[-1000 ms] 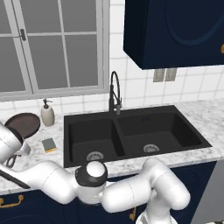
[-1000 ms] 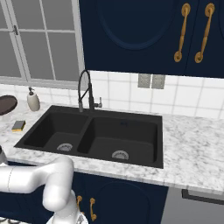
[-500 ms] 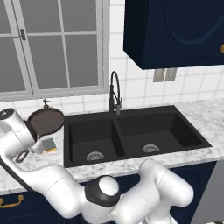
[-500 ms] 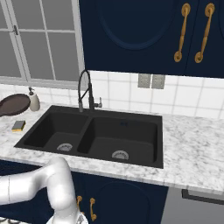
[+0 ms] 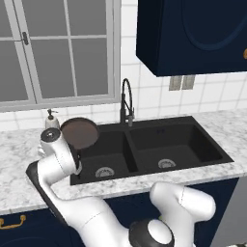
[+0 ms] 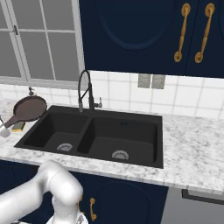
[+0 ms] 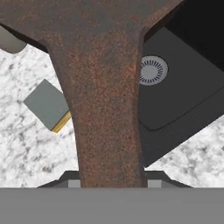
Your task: Pick the pan and sponge and place them into the sink. Then turn on the water.
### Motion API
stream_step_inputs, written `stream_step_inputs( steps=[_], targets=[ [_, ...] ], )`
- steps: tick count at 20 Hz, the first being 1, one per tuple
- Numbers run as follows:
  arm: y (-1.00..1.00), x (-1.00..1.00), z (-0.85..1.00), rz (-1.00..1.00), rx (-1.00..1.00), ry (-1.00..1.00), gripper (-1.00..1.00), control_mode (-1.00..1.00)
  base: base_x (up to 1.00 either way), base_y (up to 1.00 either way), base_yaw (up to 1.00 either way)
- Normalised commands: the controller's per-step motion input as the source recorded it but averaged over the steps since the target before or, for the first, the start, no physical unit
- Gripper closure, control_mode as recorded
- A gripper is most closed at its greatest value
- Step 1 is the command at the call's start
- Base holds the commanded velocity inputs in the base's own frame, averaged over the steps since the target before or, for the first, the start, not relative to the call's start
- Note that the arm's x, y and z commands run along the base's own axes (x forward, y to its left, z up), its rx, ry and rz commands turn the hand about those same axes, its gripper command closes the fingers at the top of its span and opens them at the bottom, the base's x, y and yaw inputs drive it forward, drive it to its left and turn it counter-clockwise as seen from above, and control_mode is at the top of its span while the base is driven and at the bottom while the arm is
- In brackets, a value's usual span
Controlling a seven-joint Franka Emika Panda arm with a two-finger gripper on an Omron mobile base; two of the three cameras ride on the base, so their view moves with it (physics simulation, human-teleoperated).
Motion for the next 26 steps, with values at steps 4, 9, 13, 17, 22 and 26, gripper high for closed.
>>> stream_step_inputs(
  steps=[4,9,13,17,22,26],
  targets=[
    [-0.68,0.00,0.15,-0.14,0.08,0.16,1.00,-1.00,0.00,0.00,0.00],
    [-0.46,0.10,0.02,-0.21,0.04,0.20,1.00,-1.00,0.00,0.00,0.00],
    [-0.11,0.25,0.00,-0.18,-0.04,0.12,1.00,-1.00,0.00,0.00,0.00],
    [-0.06,0.31,0.00,-0.12,-0.10,0.17,1.00,-1.00,0.00,0.00,0.00],
    [-0.03,0.35,-0.03,-0.06,-0.09,0.17,1.00,-1.00,0.00,0.00,0.00],
    [-0.16,0.26,-0.22,0.00,-0.07,0.08,1.00,-1.00,0.00,0.00,0.00]
  ],
)
